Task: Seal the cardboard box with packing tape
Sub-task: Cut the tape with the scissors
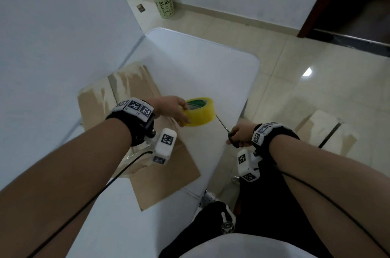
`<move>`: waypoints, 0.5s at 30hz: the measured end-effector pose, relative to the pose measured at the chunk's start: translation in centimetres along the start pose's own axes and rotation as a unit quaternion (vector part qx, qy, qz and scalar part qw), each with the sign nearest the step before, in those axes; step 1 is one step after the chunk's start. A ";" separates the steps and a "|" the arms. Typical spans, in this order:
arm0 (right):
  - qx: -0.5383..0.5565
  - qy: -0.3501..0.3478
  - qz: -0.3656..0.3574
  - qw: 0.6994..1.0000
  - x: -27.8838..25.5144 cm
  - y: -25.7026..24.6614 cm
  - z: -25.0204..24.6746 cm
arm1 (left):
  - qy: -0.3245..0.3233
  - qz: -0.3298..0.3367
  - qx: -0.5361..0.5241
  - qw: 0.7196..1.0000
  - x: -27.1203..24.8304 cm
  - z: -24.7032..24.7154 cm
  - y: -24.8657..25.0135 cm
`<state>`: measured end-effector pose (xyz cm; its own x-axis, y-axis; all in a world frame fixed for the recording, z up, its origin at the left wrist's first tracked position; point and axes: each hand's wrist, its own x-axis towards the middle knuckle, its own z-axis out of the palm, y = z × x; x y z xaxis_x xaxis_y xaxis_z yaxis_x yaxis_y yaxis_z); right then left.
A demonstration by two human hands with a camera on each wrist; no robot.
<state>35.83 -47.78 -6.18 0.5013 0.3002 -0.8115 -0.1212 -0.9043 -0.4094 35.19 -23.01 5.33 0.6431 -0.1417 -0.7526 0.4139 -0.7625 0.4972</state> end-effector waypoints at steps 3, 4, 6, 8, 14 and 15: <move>0.002 -0.028 -0.024 0.999 -1.3 0.1 0.7 | -0.008 0.007 -0.012 1.000 -0.1 0.1 -0.3; 0.010 -0.048 -0.028 0.998 -1.7 -0.2 0.9 | -0.016 0.009 -0.012 1.000 0.0 0.2 -0.5; 0.029 -0.095 -0.029 0.995 -2.2 -1.1 1.4 | -0.025 0.013 -0.015 0.999 -0.1 0.2 -0.6; 0.068 -0.133 -0.039 0.988 -2.4 -2.1 2.0 | -0.027 0.015 -0.018 0.999 -0.1 0.3 -0.7; 0.164 -0.164 -0.084 0.969 -2.5 -4.6 3.2 | -0.038 0.020 -0.025 0.999 0.1 0.5 -1.3; 0.174 -0.167 -0.086 0.967 -2.4 -4.9 3.3 | -0.040 0.021 -0.031 0.998 0.1 0.4 -1.4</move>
<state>32.38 -43.02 -3.60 0.2420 0.5703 -0.7850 -0.3717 -0.6928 -0.6180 34.46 -22.24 4.37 0.6075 -0.2246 -0.7619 0.4288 -0.7147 0.5526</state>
